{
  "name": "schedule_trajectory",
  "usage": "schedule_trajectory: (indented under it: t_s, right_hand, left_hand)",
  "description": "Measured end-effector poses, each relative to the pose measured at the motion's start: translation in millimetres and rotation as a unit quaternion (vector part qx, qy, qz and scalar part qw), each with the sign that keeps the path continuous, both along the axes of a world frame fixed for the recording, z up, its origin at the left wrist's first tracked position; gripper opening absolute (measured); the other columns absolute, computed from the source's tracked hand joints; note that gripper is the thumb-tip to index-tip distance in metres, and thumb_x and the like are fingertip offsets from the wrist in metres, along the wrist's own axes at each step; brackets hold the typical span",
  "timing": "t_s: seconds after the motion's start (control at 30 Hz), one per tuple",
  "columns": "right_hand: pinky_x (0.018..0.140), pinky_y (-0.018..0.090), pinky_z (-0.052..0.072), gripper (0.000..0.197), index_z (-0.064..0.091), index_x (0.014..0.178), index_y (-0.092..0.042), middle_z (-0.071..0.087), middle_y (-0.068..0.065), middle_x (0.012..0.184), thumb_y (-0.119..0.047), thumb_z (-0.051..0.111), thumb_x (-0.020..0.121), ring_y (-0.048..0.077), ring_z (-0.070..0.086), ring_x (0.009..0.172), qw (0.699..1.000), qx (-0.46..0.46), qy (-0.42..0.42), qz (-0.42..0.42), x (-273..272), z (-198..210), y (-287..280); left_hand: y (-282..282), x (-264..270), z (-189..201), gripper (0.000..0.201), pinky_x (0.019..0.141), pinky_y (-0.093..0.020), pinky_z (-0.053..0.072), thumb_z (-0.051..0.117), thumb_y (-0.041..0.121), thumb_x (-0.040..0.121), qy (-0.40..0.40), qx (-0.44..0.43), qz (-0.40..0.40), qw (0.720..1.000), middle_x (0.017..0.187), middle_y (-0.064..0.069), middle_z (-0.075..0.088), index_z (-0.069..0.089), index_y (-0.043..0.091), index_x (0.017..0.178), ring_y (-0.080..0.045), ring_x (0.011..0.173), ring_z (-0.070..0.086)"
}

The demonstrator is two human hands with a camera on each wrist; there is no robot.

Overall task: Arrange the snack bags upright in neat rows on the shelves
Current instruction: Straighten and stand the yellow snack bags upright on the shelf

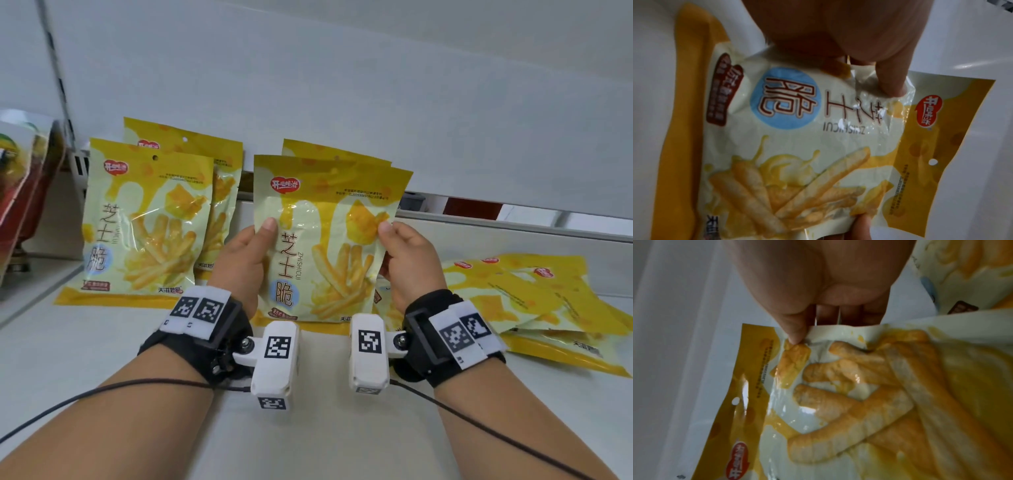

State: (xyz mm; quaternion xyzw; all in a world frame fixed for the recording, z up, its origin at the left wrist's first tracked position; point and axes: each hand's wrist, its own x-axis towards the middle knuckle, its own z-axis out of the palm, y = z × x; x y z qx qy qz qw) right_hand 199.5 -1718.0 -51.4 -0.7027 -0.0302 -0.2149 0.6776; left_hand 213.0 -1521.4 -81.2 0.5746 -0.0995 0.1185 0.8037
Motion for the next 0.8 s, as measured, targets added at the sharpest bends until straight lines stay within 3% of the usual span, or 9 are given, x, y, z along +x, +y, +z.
schedule_trajectory:
  t_s: [0.07, 0.13, 0.2, 0.3, 0.37, 0.5, 0.63, 0.73, 0.8]
  right_hand:
    - [0.081, 0.044, 0.054, 0.032, 0.073, 0.068, -0.024, 0.072, 0.008, 0.081, -0.022, 0.054, 0.094, 0.025, 0.066, 0.078, 0.998, 0.047, 0.0, 0.037, 1, -6, -3]
    - [0.076, 0.037, 0.055, 0.032, 0.074, 0.07, -0.021, 0.073, 0.002, 0.079, -0.019, 0.052, 0.094, 0.016, 0.068, 0.072, 0.992, 0.106, 0.005, 0.073, 3, -11, -6]
    - [0.08, 0.04, 0.052, 0.035, 0.075, 0.069, -0.019, 0.073, 0.003, 0.079, -0.016, 0.05, 0.094, 0.016, 0.068, 0.072, 0.984, 0.15, 0.013, 0.096, 6, -14, -8]
    - [0.079, 0.039, 0.053, 0.041, 0.075, 0.064, -0.019, 0.073, 0.003, 0.076, -0.011, 0.048, 0.094, 0.015, 0.069, 0.071, 0.972, 0.203, 0.008, 0.12, 9, -14, -7]
    - [0.076, 0.037, 0.055, 0.03, 0.075, 0.073, -0.016, 0.074, 0.005, 0.081, -0.014, 0.051, 0.092, 0.018, 0.069, 0.075, 0.969, 0.202, 0.007, 0.142, 9, -16, -5]
    - [0.07, 0.03, 0.052, 0.017, 0.07, 0.083, -0.015, 0.071, 0.004, 0.083, -0.017, 0.054, 0.091, 0.017, 0.064, 0.074, 0.981, 0.122, 0.027, 0.148, 8, -25, -4]
    - [0.041, 0.016, 0.041, 0.026, 0.065, 0.071, -0.013, 0.066, -0.001, 0.062, -0.012, 0.053, 0.094, 0.007, 0.055, 0.048, 0.988, 0.109, 0.014, 0.112, 6, -27, 0]
    - [0.056, 0.024, 0.045, 0.032, 0.07, 0.063, -0.019, 0.064, 0.009, 0.072, -0.015, 0.056, 0.092, 0.021, 0.056, 0.064, 0.99, 0.097, 0.016, 0.104, 5, -29, -1]
    - [0.058, 0.026, 0.05, 0.03, 0.071, 0.065, -0.019, 0.069, 0.006, 0.072, -0.012, 0.057, 0.09, 0.02, 0.062, 0.066, 0.988, 0.087, 0.023, 0.127, 4, -30, -3]
  left_hand:
    - [-1, 1, 0, 0.035, 0.05, -0.023, 0.053, 0.059, 0.05, 0.079, -0.004, -0.01, 0.002, 1.0, 0.081, -0.004, 0.076, 0.069, 0.017, 0.085, -0.017, 0.069, 0.073]
    - [-2, 4, -1, 0.034, 0.064, -0.029, 0.056, 0.062, 0.051, 0.08, 0.0, -0.014, -0.002, 1.0, 0.087, -0.006, 0.076, 0.074, 0.02, 0.082, -0.021, 0.079, 0.073]
    - [-2, 7, -2, 0.032, 0.081, -0.039, 0.054, 0.058, 0.051, 0.081, 0.008, -0.018, -0.005, 1.0, 0.095, -0.006, 0.075, 0.077, 0.025, 0.085, -0.023, 0.09, 0.072]
    - [-1, 9, -3, 0.033, 0.089, -0.044, 0.052, 0.058, 0.052, 0.076, 0.013, -0.032, 0.005, 0.999, 0.097, -0.006, 0.075, 0.077, 0.027, 0.086, -0.024, 0.093, 0.071]
    - [0, 11, -4, 0.038, 0.094, -0.049, 0.05, 0.061, 0.055, 0.072, 0.019, -0.041, 0.017, 0.999, 0.101, -0.008, 0.074, 0.076, 0.025, 0.091, -0.027, 0.098, 0.07]
    - [4, 13, -4, 0.034, 0.09, -0.049, 0.051, 0.059, 0.05, 0.078, 0.03, -0.067, 0.01, 0.997, 0.101, -0.01, 0.074, 0.076, 0.023, 0.09, -0.029, 0.095, 0.071]
    - [4, 12, -6, 0.032, 0.081, -0.041, 0.053, 0.059, 0.048, 0.078, 0.035, -0.067, 0.004, 0.997, 0.1, -0.01, 0.074, 0.076, 0.024, 0.086, -0.027, 0.093, 0.071]
    - [4, 12, -6, 0.031, 0.083, -0.043, 0.053, 0.058, 0.048, 0.08, 0.034, -0.061, 0.011, 0.998, 0.102, -0.009, 0.074, 0.076, 0.024, 0.087, -0.027, 0.095, 0.071]
    - [4, 12, -6, 0.031, 0.084, -0.044, 0.054, 0.057, 0.047, 0.082, 0.032, -0.068, 0.017, 0.997, 0.102, -0.009, 0.074, 0.076, 0.023, 0.089, -0.027, 0.095, 0.071]
